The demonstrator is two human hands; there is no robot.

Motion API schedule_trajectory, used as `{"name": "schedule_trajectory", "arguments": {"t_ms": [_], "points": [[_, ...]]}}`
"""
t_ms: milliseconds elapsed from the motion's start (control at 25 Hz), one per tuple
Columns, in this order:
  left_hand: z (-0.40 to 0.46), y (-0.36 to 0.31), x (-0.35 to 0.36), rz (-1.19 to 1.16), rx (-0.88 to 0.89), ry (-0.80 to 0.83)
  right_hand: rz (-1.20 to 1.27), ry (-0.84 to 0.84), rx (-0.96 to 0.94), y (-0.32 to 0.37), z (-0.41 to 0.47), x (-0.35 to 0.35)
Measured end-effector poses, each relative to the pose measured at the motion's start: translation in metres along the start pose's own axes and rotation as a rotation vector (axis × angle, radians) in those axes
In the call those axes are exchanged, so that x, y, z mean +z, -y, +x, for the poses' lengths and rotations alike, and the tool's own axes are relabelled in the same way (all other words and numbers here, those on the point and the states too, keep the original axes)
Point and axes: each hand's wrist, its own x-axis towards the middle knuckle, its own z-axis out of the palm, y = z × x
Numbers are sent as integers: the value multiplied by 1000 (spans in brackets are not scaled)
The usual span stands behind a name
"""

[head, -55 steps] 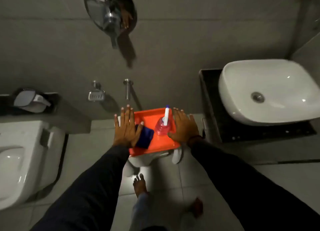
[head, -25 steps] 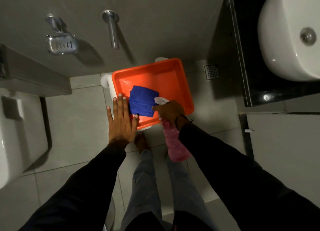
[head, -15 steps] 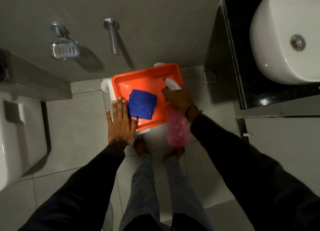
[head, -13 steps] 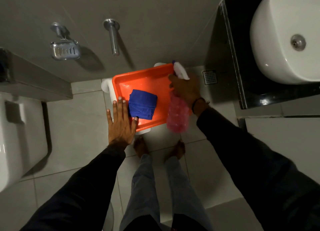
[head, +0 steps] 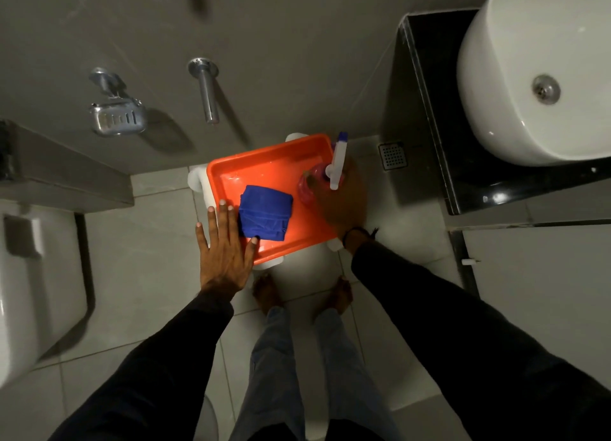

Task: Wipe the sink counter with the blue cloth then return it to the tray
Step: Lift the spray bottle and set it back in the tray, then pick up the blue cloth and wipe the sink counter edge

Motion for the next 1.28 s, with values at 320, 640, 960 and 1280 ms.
{"name": "schedule_trajectory", "arguments": {"t_ms": [320, 640, 960, 1280], "points": [[59, -15, -43, 184, 53, 22, -100, 191, 278, -13, -50, 53], [80, -29, -38, 148, 18, 124, 102, 368, 529, -37, -14, 102], [20, -37, -92, -1197, -539, 238, 250, 417, 517, -7, -59, 7], [-35, -178, -107, -1277, -405, 472, 212, 275, 532, -56, -82, -156]]}}
